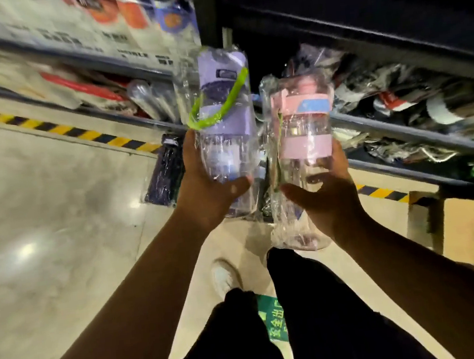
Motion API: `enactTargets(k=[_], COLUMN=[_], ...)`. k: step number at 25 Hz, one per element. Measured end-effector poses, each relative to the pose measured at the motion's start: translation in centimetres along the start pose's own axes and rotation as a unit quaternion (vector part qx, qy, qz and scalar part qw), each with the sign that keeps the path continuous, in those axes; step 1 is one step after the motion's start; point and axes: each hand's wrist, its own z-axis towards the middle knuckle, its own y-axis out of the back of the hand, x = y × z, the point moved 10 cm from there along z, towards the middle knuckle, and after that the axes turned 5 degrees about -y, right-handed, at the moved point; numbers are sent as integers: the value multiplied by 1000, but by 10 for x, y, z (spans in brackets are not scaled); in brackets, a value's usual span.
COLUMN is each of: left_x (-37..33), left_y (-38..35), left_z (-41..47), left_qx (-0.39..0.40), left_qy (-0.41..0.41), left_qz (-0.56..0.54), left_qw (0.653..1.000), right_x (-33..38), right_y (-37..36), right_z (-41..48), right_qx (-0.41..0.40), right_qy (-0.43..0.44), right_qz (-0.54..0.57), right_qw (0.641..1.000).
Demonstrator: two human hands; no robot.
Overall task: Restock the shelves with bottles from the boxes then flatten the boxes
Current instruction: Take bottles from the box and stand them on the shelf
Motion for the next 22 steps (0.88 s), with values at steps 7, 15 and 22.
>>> enactTargets(k=[7, 15, 22], left_x=[-162, -353, -505], left_y=[0, -3, -7], left_z=[-29, -78, -118], left_qx=[60, 93, 97], left_qy=[-134, -268, -375], left_qz=[56, 51, 39], left_qw=[988, 957, 921], right_x=[115, 251, 381], right_y=[46, 138, 221], right_z=[-94, -188, -266], right_qx=[-78, -181, -235], right_qy=[162, 284, 403], right_qz=[92, 52, 50], right_qw=[979, 940, 883])
